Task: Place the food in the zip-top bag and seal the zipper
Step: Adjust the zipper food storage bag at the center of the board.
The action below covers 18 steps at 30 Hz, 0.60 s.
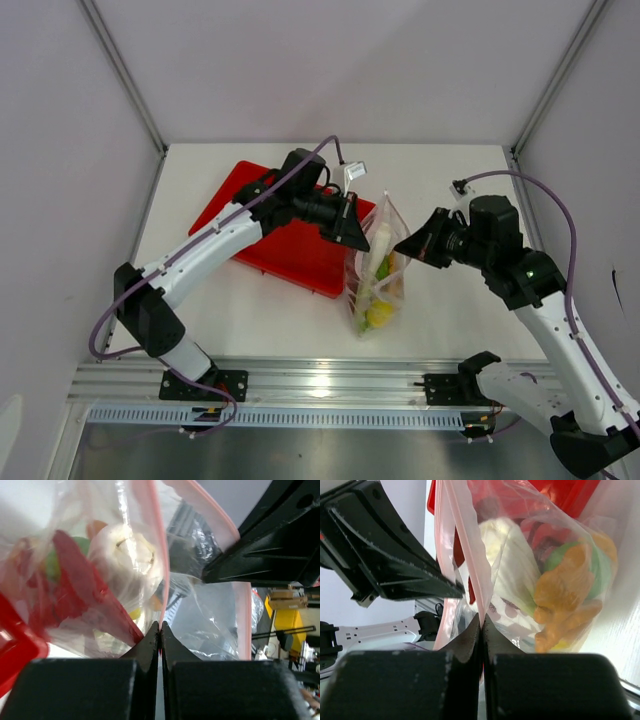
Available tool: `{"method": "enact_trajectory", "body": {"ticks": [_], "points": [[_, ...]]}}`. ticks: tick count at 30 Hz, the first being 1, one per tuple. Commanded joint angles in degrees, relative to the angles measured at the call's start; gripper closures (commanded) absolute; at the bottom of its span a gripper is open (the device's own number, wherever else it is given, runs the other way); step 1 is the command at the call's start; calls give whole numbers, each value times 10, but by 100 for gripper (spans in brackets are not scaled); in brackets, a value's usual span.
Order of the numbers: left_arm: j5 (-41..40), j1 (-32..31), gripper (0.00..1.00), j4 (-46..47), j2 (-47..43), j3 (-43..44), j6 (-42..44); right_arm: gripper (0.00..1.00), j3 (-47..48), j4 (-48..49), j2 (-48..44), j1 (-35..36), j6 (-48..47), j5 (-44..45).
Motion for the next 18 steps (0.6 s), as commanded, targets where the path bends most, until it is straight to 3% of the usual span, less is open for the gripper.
{"method": "enact_trajectory", "body": {"ticks": [1, 10, 18], "points": [[12, 38, 99, 21, -24, -23, 27, 100, 2, 49, 18, 8, 15, -7], [61, 73, 100, 41, -28, -65, 53, 100, -21, 131, 80, 35, 19, -32], [65, 86, 99, 47, -34, -80, 51, 100, 18, 149, 124, 39, 8, -54]]}}
